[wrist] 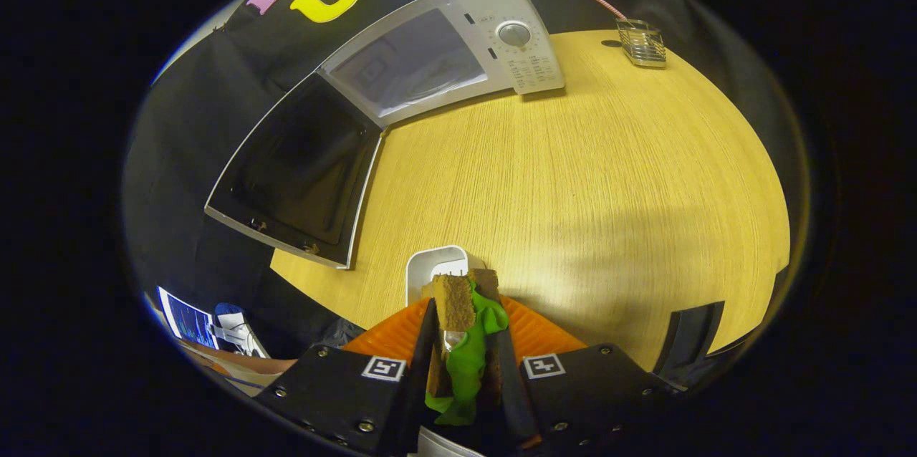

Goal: Open the microwave, put the food inside, and close the microwave door.

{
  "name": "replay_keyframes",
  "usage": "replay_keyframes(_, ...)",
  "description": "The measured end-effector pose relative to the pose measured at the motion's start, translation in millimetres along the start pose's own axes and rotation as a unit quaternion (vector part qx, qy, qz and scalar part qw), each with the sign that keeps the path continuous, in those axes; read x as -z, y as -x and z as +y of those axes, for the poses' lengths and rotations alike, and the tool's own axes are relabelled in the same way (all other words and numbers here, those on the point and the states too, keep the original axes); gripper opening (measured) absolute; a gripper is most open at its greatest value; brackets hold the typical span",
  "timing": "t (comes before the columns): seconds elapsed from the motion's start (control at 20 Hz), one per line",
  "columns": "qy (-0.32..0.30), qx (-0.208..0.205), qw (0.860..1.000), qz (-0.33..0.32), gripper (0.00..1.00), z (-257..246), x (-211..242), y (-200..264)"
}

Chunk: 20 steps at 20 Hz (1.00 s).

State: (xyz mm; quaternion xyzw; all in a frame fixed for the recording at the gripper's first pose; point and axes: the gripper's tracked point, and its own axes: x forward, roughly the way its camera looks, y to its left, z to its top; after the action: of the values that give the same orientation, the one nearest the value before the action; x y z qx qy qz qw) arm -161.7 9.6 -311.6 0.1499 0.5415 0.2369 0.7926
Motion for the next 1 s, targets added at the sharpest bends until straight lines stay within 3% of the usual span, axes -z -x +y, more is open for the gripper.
replay_keyframes(0.05, -0.006, -0.001, 1.0, -0.008, 0.45, 1, -3, 1)
replay_keyframes(0.1, -0.009, 0.0, 1.0, -0.005, 0.31, 5, -3, -1)
replay_keyframes(0.2, 0.001, 0.014, 1.0, -0.007, 0.31, 6, -4, 2)
replay_keyframes(0.3, 0.001, 0.024, 1.0, -0.017, 0.19, 9, -10, 7)
replay_keyframes(0.4, -0.007, 0.023, 0.999, -0.029, 0.19, 13, -18, 17)
replay_keyframes(1.0, -0.003, -0.072, 0.995, -0.062, 0.19, 63, -79, 47)
